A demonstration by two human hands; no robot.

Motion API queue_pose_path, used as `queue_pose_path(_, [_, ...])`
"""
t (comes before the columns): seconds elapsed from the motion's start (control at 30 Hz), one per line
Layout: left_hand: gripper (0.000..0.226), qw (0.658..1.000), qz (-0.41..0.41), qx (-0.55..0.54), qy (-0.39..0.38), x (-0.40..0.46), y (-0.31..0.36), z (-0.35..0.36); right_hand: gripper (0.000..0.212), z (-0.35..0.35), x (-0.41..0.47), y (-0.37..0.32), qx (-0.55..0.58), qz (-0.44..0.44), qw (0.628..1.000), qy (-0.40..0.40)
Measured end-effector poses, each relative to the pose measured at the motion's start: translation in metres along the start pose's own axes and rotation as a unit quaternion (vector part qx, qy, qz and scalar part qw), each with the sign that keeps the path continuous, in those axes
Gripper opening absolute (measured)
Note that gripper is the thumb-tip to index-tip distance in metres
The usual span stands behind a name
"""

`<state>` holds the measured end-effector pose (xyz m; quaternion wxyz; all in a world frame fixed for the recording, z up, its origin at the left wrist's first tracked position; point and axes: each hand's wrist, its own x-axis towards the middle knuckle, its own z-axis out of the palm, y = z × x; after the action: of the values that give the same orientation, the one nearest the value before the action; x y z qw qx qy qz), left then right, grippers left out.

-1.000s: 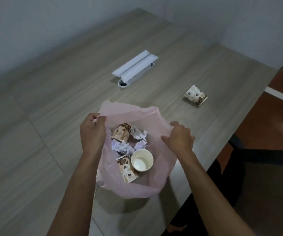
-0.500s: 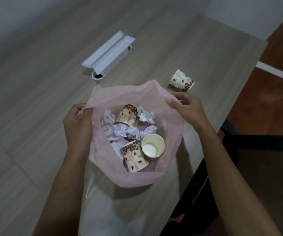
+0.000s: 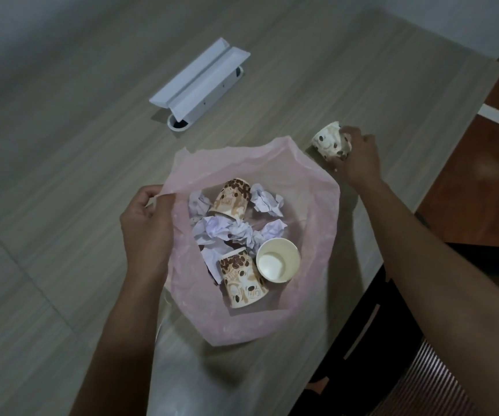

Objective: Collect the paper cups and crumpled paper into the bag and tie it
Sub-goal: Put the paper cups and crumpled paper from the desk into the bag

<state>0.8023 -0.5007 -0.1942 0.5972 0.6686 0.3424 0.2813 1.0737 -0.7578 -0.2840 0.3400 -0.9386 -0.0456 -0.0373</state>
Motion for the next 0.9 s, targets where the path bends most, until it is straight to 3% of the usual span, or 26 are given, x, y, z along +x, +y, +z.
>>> queue_pose_path(0.17, [0.007,1.000,-0.014,0.009,-0.005,0.004,-0.015,0.018,0.063,-0.003,-0.045,0.014,0.152,0.059,0.987,0.007])
queue_pose_path(0.3, [0.008,0.999,-0.023,0.028,-0.027,0.010,-0.029,0.041,0.056,-0.037,-0.094,0.005,0.285,0.126,0.945,0.103])
queue_pose_path(0.4, [0.009,0.997,-0.033,0.055,-0.045,0.011,-0.044,0.065,0.051,-0.059,-0.133,-0.003,0.339,0.115,0.922,0.144])
queue_pose_path(0.47, [0.012,0.995,-0.041,0.076,-0.057,0.011,-0.054,0.080,0.049,-0.063,-0.155,-0.004,0.347,0.086,0.928,0.104])
queue_pose_path(0.63, [0.012,0.983,-0.071,0.140,-0.096,0.017,-0.086,0.116,0.049,-0.032,-0.173,0.013,0.232,0.070,0.963,-0.116])
queue_pose_path(0.9, [0.015,0.950,-0.100,0.244,-0.165,0.033,-0.142,0.140,0.047,0.081,-0.156,0.051,0.071,0.036,0.962,-0.261])
